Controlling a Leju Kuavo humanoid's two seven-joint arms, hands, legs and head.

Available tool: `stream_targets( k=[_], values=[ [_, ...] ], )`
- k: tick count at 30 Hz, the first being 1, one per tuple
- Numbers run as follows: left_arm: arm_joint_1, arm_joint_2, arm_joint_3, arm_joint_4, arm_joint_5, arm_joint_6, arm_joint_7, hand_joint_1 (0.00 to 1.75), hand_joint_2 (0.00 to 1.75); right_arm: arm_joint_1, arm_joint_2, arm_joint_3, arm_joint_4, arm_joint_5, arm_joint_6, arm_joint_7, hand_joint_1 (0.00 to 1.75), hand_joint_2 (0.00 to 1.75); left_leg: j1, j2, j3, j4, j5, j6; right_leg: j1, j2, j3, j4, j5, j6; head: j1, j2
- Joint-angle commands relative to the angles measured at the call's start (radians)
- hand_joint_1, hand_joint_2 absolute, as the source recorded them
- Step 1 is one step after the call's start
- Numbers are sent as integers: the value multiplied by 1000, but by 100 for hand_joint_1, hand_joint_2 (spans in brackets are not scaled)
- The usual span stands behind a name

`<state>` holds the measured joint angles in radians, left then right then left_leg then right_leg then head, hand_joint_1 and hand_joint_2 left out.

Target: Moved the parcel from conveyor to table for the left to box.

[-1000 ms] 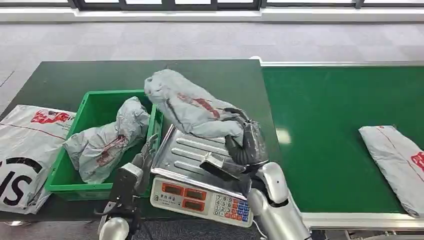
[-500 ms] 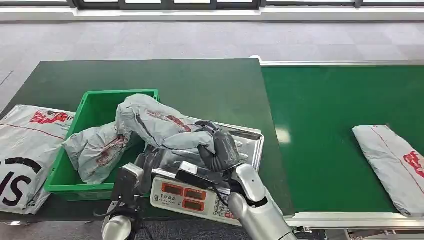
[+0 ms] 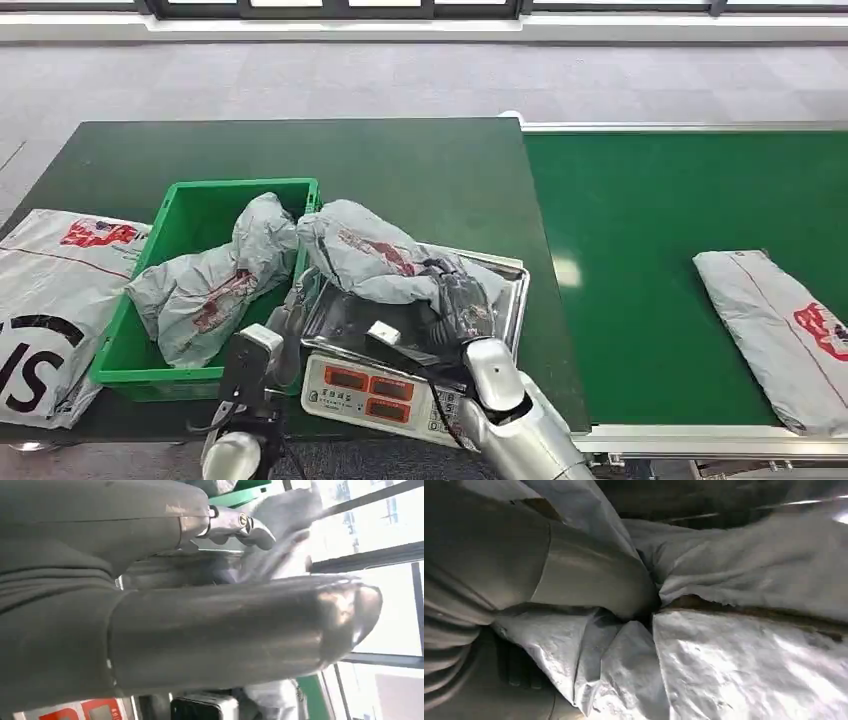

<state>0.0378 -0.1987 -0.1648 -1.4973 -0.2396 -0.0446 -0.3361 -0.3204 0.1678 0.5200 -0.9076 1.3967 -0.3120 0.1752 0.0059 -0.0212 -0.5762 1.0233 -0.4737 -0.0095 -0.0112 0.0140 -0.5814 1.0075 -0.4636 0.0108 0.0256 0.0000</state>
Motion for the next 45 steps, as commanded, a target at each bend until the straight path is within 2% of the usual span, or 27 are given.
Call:
stream_targets(
  k=[1,6,7,8,9,13,15,16,18,19,21,22,23,26,28,32,33,39,42,43,45],
  values=[
    [-16,5,-20,14,-8,-3,11,0,0,15,-70,13,-38,28,12,23,175,175,0,0,1,-2,1,0,0,-4,1,-2,0,-1,0,0],
    [-16,5,-20,14,-8,-3,11,0,0,15,-70,13,-38,28,12,23,175,175,0,0,0,-3,2,0,0,-4,1,-2,1,-1,0,0],
    [-15,5,-20,14,-10,-4,12,0,0,25,-70,7,-59,78,16,76,112,175,0,0,0,-1,1,0,0,-2,0,-1,0,0,0,0],
    [-16,4,-20,10,-12,-4,14,0,0,45,-71,-12,-92,111,22,100,7,175,0,1,0,-2,1,0,0,-3,0,-2,1,0,0,0],
    [-14,3,-21,8,-14,-4,17,0,0,60,-73,-25,-118,133,23,122,0,175,0,0,0,-1,1,0,0,-3,0,-1,0,0,0,0],
    [-5,-7,-13,-12,-26,9,27,0,0,136,-100,-54,-277,174,34,164,0,175,0,-1,0,-1,1,0,0,-3,0,-1,0,0,0,0],
    [2,-11,-6,-34,-29,19,26,0,0,157,-107,-53,-331,174,23,150,0,175,0,-1,-1,0,0,0,0,-3,0,0,-1,0,0,0],
    [13,-16,3,-52,-28,27,20,0,0,171,-107,-58,-374,174,-12,121,0,0,0,-1,-1,-1,1,0,0,-5,0,-1,-1,0,0,0],
    [33,-19,10,-81,-30,37,12,0,0,197,-100,-69,-446,172,-49,76,0,0,0,0,-1,0,0,0,0,-2,-1,0,-1,0,0,0],
    [48,-24,23,-97,-23,56,-5,0,0,214,-103,-66,-505,111,-112,1,0,0,0,0,-1,0,0,0,0,-3,-1,0,-1,0,0,0],
    [62,-35,45,-115,-3,91,-34,0,0,247,-104,-67,-594,-72,-141,-135,0,0,0,1,-1,0,0,0,0,-2,-2,0,-1,-1,0,0],
    [69,-35,52,-124,8,109,-42,0,0,268,-107,-69,-644,-222,-139,-214,0,0,0,1,-2,0,0,0,0,-2,-2,1,-1,0,0,0],
    [71,-49,67,-128,7,168,-64,0,0,290,-110,-74,-684,-435,-88,-314,0,0,-1,1,-2,0,-1,0,0,-2,-2,1,-1,-1,0,0],
    [60,-57,52,-122,-23,282,-77,0,0,318,-109,-102,-700,-640,-5,-419,0,0,0,-2,-2,-1,0,0,0,-4,-1,0,-1,0,0,0],
    [51,-59,43,-114,-15,324,-69,0,0,305,-104,-128,-666,-736,29,-448,0,0,0,-1,-2,-1,0,0,0,-4,-1,-1,-1,-1,0,0],
    [36,-31,2,-102,-24,375,-89,0,0,305,-96,-159,-651,-785,25,-476,0,0,-1,2,-1,-3,2,1,0,-3,-1,-3,1,-1,0,0],
    [25,-23,-5,-100,-35,387,-96,0,0,315,-99,-169,-667,-785,19,-476,0,0,0,-1,-2,-1,1,0,0,-4,-1,-1,0,-1,0,0],
    [-16,2,-48,-69,-72,366,-60,0,0,385,-99,-199,-728,-782,12,-488,0,0,0,-4,-2,-2,2,0,0,-8,0,-1,0,-1,0,0],
    [-15,22,-83,-65,-167,366,-30,0,0,400,-102,-197,-746,-783,11,-511,0,0,0,-2,-1,-2,1,0,0,-5,0,-1,0,-1,0,0],
    [-29,72,-142,-65,-286,308,-16,0,0,404,-102,-200,-759,-822,17,-556,0,0,0,-1,-1,-1,1,0,0,-4,-1,-1,0,-1,0,0],
    [-29,66,-141,-66,-293,304,-14,0,0,408,-104,-204,-769,-825,20,-557,0,0,0,-1,-1,-1,1,0,0,-3,-2,0,0,-1,0,0]
  ],
)
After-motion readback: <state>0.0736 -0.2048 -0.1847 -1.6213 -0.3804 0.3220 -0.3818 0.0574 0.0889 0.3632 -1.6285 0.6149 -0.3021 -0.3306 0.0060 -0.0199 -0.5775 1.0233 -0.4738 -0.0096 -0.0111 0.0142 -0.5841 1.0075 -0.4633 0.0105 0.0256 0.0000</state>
